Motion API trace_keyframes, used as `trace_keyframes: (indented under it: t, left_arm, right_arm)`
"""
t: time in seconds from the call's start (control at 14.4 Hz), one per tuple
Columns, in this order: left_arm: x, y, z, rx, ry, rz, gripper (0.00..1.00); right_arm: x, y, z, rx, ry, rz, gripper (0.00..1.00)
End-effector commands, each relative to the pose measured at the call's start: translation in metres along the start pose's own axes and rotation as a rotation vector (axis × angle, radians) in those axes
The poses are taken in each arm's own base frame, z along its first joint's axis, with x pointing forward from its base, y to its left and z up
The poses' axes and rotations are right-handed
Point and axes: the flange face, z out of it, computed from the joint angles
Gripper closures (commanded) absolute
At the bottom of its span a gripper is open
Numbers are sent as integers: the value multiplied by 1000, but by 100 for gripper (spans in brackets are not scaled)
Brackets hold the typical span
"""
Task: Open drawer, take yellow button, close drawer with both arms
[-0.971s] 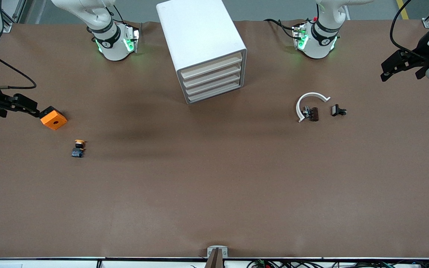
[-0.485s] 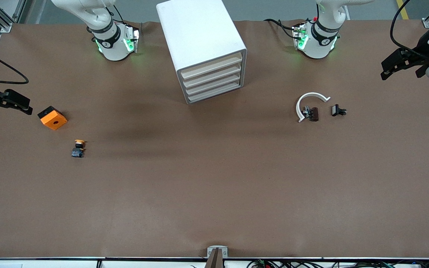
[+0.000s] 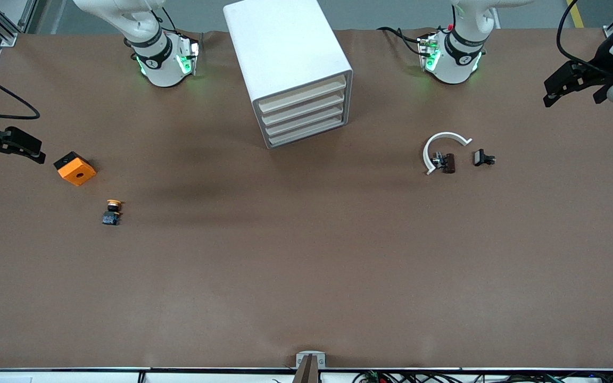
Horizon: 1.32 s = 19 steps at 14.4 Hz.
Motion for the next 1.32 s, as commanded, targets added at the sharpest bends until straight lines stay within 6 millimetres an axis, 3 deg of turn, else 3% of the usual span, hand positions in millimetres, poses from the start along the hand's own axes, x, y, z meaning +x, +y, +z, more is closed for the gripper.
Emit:
trace_keyframes:
  t: [0.0,0.42,0.76,0.97,1.25]
  left_arm:
    - [-2,0,-5,-10,20,7,0]
    - [25,-1,-10,-13,31,1,0]
    - [30,-1,-14,-10,37,1,0]
    - [48,-1,-9,-15,31,2,0]
    - [50,0,-6,-15,28,5,0]
  right_arm:
    - [2,0,-4,-3,-3,10,0]
    - [2,0,-4,-3,-3,9,0]
    - [2,1,-4,-4,-4,10,0]
    - [2,1,-4,-4,-4,12,0]
    - [2,1,-4,-4,-4,12,0]
